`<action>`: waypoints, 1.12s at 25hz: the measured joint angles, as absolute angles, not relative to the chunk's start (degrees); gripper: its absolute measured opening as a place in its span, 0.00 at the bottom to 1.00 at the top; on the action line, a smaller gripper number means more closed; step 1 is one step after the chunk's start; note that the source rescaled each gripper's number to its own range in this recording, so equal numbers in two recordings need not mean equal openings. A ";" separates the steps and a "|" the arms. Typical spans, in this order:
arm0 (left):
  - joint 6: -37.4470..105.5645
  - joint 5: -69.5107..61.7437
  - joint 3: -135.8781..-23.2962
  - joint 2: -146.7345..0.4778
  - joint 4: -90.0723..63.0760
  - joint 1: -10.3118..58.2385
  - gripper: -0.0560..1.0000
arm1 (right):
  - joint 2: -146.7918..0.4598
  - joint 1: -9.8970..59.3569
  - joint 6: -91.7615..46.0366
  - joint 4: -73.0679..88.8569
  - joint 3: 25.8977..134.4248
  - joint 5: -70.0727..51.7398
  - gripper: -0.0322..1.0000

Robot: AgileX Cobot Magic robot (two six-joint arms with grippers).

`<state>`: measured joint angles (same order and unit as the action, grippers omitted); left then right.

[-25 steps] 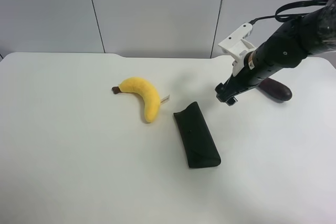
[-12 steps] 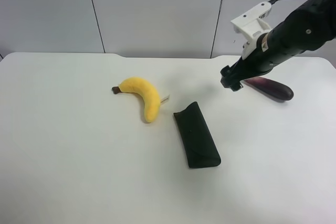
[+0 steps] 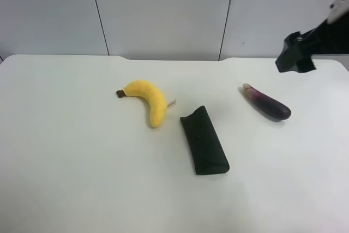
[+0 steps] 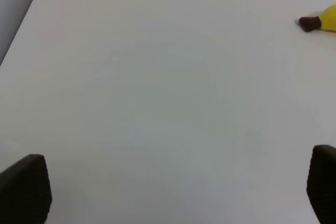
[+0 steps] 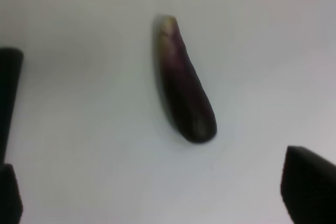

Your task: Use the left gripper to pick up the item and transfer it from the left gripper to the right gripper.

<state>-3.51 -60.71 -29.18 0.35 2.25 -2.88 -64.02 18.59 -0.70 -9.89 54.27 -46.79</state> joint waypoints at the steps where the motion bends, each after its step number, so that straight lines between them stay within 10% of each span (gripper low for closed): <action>1: -3.51 -60.71 -29.18 0.35 2.25 -2.88 1.00 | -61.55 18.59 -0.70 -9.11 54.27 -49.49 0.97; 28: -3.46 -60.71 -29.18 0.35 2.25 -2.88 1.00 | -7.19 18.59 0.44 -1.90 30.57 -56.37 0.95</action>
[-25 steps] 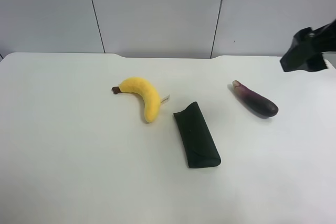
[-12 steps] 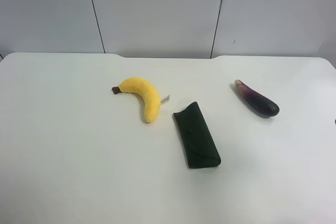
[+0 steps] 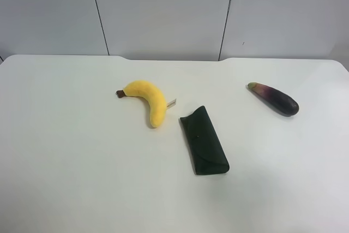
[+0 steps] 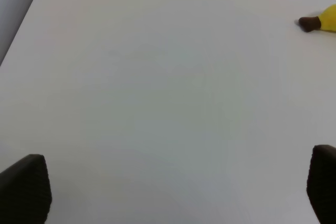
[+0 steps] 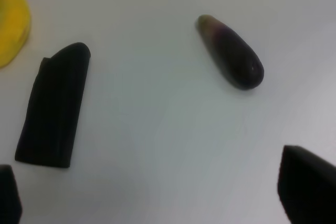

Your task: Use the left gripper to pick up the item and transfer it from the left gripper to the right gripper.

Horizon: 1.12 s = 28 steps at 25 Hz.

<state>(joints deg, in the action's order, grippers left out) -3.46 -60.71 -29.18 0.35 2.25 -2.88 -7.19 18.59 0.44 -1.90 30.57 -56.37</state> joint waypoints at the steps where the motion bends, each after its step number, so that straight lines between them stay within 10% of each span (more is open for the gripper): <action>1: -3.46 -60.71 -29.18 0.35 2.25 -2.88 1.00 | -6.26 18.59 0.44 -1.84 30.57 -56.37 0.95; 28: -3.46 -60.71 -29.18 0.35 2.25 -2.88 1.00 | -1.25 14.69 0.44 0.00 29.06 -60.72 0.95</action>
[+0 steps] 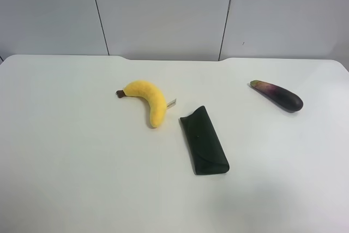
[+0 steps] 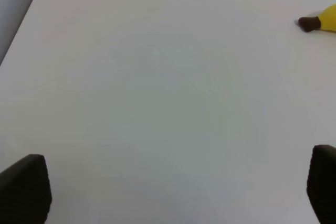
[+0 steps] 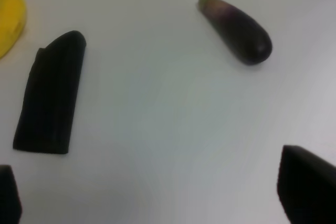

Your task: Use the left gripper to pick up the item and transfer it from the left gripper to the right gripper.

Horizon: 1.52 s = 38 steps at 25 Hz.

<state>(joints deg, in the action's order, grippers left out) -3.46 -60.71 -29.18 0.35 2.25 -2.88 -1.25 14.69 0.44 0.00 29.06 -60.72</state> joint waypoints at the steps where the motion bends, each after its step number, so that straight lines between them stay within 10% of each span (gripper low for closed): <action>1: -3.46 -60.71 -29.18 0.35 2.25 -2.88 1.00 | -0.75 13.02 0.44 0.00 29.06 -60.72 0.95; 10: -3.46 -60.71 -29.18 0.35 2.20 -2.88 1.00 | 0.14 1.13 0.44 0.00 29.03 -60.72 0.95; 38: -3.46 -60.71 -29.18 0.35 2.20 -2.88 1.00 | 0.14 0.78 0.44 0.00 28.96 -60.72 0.95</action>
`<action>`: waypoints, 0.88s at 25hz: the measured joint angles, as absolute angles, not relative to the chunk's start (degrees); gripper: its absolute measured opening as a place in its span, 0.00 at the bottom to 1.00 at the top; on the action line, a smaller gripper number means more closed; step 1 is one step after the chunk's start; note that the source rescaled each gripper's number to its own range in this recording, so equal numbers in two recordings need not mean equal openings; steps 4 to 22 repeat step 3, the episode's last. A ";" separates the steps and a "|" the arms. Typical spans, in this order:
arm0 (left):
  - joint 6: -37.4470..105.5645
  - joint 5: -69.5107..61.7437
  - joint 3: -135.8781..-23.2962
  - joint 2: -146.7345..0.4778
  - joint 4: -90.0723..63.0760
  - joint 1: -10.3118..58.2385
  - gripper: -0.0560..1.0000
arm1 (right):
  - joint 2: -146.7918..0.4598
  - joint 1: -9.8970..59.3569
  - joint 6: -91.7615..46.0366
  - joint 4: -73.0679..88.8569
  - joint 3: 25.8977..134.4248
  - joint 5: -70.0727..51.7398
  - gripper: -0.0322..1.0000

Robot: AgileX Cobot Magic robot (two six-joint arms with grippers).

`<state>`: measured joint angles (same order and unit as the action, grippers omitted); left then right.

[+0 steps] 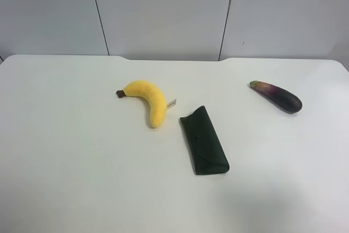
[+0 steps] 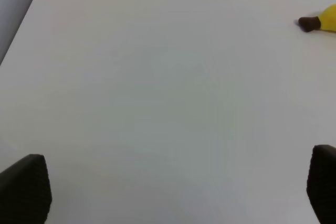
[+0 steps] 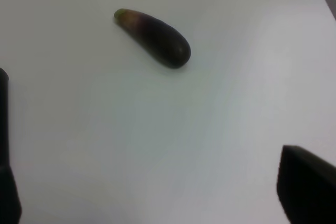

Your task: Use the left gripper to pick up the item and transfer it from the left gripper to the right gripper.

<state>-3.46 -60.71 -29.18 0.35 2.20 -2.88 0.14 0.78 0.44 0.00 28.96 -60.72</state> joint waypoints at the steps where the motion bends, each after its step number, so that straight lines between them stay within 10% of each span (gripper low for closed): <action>1: -3.46 -60.71 -29.18 0.35 2.20 -2.88 1.00 | 0.14 0.78 0.44 0.00 28.96 -60.72 0.95; 22: -3.46 -60.71 -29.18 0.35 2.20 -2.88 1.00 | 0.14 0.78 0.44 0.00 28.96 -60.72 0.95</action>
